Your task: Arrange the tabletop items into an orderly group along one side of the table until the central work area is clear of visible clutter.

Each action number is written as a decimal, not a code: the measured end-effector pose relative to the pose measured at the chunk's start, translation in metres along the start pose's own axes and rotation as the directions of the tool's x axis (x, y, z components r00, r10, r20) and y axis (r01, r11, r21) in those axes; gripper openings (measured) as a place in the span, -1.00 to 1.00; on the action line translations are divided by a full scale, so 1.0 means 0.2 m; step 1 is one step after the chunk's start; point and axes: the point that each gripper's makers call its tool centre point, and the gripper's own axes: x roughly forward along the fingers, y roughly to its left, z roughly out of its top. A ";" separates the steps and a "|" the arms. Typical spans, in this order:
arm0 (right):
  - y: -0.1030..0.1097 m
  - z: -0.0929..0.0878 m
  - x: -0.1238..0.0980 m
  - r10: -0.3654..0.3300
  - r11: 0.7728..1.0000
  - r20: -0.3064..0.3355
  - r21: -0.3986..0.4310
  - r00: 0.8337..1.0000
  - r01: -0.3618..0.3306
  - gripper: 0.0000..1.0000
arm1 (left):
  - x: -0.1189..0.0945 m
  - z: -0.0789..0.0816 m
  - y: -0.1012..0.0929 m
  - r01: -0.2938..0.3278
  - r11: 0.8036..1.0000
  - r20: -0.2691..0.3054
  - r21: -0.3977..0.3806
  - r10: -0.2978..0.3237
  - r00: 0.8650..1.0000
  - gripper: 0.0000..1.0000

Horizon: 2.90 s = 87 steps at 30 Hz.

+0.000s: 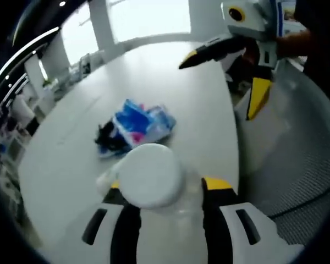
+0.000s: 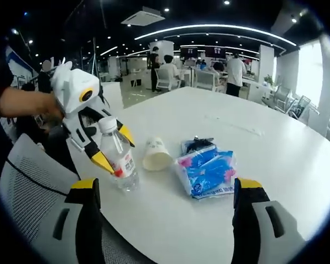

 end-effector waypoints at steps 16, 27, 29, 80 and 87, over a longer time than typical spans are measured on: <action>-0.06 -0.11 -0.20 -0.035 0.996 0.005 -0.080 0.999 0.036 1.00 | 0.01 0.02 -0.04 0.076 0.989 0.003 0.126 -0.077 0.997 -0.19; -0.07 -0.13 -0.18 -0.063 0.998 0.024 -0.021 0.998 0.063 1.00 | 0.01 0.01 -0.06 0.115 0.980 0.019 0.159 -0.120 0.993 -0.18; -0.08 -0.13 -0.18 -0.068 0.997 0.027 -0.030 0.997 0.069 1.00 | 0.01 0.01 -0.06 0.117 0.981 0.017 0.153 -0.121 0.993 -0.18; -0.16 -0.17 -0.20 -0.131 0.991 -0.005 0.013 0.991 0.131 0.92 | 0.03 0.05 -0.06 0.104 0.993 0.100 -0.045 -0.100 0.990 -0.19; -0.16 -0.17 -0.20 -0.130 0.991 -0.003 0.009 0.992 0.130 0.92 | -0.02 0.07 -0.02 0.122 0.992 0.110 -0.044 -0.117 0.987 -0.19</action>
